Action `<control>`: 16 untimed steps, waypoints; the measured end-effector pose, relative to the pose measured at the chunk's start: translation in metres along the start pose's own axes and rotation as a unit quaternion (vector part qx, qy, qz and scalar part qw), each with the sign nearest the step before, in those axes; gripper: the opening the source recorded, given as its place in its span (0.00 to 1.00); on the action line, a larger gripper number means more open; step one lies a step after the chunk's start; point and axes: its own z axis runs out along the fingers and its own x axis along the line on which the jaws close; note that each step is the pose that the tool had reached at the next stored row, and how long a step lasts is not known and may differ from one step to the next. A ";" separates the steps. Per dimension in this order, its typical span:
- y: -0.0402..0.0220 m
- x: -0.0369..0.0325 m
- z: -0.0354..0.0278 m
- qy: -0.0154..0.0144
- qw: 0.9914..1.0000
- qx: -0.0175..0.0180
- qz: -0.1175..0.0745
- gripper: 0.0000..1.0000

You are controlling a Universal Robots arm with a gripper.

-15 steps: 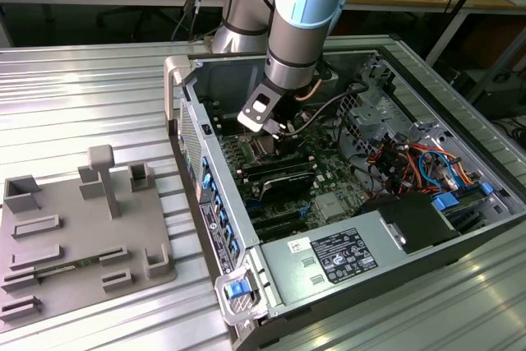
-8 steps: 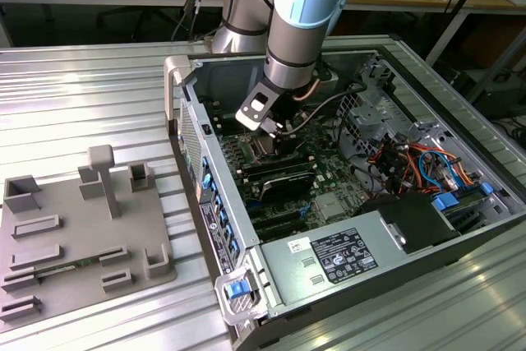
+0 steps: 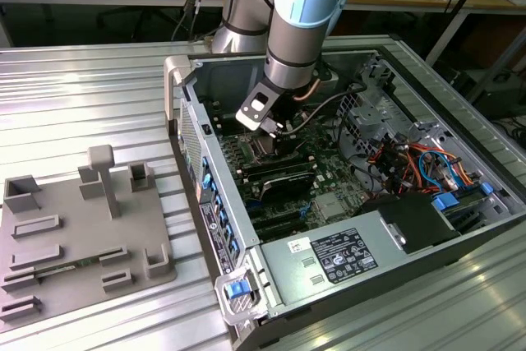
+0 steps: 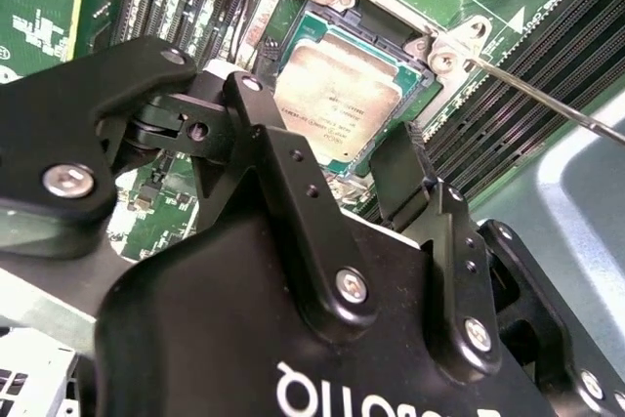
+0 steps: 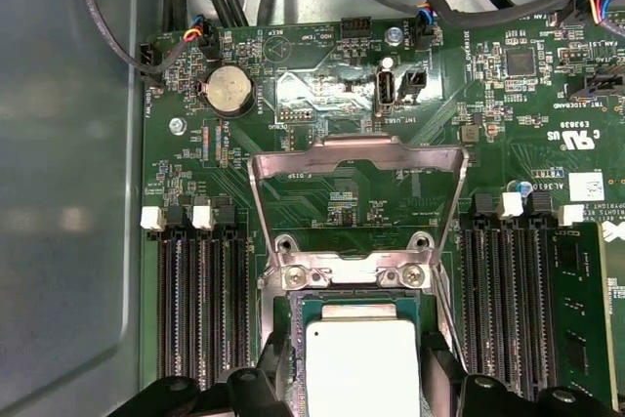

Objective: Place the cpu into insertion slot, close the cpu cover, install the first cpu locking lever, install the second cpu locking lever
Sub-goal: 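Place the cpu into insertion slot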

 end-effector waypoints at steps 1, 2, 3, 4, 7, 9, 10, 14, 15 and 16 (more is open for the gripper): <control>0.0000 0.0001 0.0001 0.000 1.000 0.000 0.000 0.63; 0.0001 0.0001 0.0002 0.000 1.000 0.000 0.000 0.63; 0.0000 0.0001 0.0002 0.000 1.000 0.000 0.000 0.63; 0.0000 0.0004 0.0002 0.000 1.000 0.000 0.001 0.63; 0.0000 0.0033 0.0001 -0.001 1.000 -0.001 0.010 0.63; 0.0005 0.0032 -0.0054 -0.001 1.000 0.000 0.010 0.63; 0.0005 0.0032 -0.0046 -0.001 1.000 0.000 0.010 0.63; 0.0003 0.0031 -0.0027 -0.001 1.000 0.000 0.010 0.63; 0.0003 0.0031 -0.0023 -0.002 1.000 0.000 0.010 0.63; 0.0003 0.0031 -0.0020 -0.001 1.000 0.000 0.010 0.63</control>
